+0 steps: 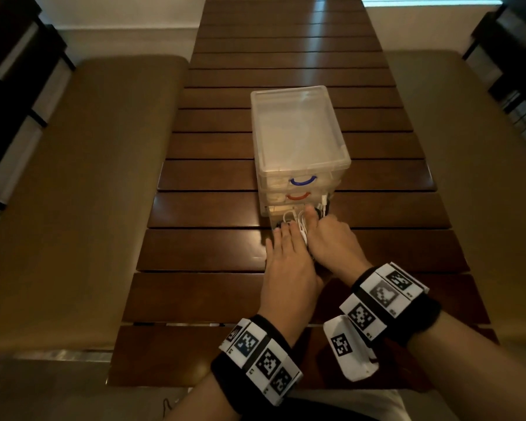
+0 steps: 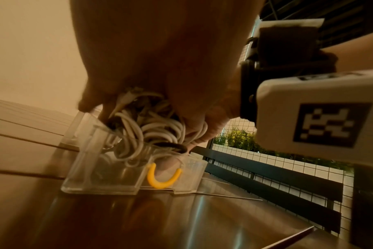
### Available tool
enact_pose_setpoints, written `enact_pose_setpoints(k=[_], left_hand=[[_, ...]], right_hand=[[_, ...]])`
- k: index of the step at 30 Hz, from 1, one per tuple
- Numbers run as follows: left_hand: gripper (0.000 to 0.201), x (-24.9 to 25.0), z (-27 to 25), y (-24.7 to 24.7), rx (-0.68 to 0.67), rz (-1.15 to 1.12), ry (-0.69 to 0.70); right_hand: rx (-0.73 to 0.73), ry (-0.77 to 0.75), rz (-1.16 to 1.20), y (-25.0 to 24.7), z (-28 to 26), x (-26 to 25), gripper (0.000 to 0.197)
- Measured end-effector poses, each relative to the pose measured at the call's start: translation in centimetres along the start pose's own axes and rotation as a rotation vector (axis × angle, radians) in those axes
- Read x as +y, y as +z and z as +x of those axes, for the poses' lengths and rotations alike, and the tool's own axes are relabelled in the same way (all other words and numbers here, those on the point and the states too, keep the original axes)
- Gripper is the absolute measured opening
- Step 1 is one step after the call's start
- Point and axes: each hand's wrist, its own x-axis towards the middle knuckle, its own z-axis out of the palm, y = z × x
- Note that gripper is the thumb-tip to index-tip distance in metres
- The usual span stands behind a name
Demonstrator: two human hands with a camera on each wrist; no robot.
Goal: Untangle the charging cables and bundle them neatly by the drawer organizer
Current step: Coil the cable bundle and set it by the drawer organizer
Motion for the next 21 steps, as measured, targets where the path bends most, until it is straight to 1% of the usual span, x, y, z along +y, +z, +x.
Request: enact_pose_setpoints(k=[2, 4, 6, 7, 9, 12, 14, 16, 18, 21], left_hand=[[0.092, -0.1, 0.0, -0.1, 0.01, -0.086, 0.021], [0.09, -0.3, -0.2, 0.0, 0.04, -0.151, 0.044], [0.091, -0.5, -0.3, 0.3, 0.069, -0.2, 0.055], [0.091, -0.5, -0.4, 0.5, 0.08, -0.228, 0.059], [0.093, -0.7, -0.3, 1.0, 0.108, -0.265, 0.075], [0.097, -1.0, -0.3, 1.8, 0.167, -0.296, 0.1], [0.093, -1.2, -0.5, 2.1, 0.202, -0.329, 0.127], [0.081, -1.2, -0.6, 2.3, 0.232, -0.304, 0.155], [0.073, -1.2, -0.5, 2.3, 0.243, -0.259, 0.155], [0.067, -1.3, -0.6, 2.1, 0.226, -0.225, 0.143]], right_hand=[[-0.009, -0.051, 0.004, -0.1, -0.3, -0.1, 0.058], [0.01, -0.054, 0.009, -0.2, -0.6, -0.2, 0.056], [0.012, -0.067, -0.057, -0.4, -0.5, -0.4, 0.049], [-0.009, -0.091, -0.115, -0.6, -0.3, -0.6, 0.043], [-0.097, -0.143, -0.259, -1.2, 0.2, -1.1, 0.035], [-0.257, -0.227, -0.528, -2.0, 1.2, -2.1, 0.033], [-0.388, -0.237, -0.615, -2.5, 2.1, -2.5, 0.032], [-0.5, -0.239, -0.609, -3.0, 3.0, -2.8, 0.029], [-0.568, -0.226, -0.54, -3.5, 3.5, -3.1, 0.029], [-0.616, -0.151, -0.292, -4.4, 3.2, -3.8, 0.028]])
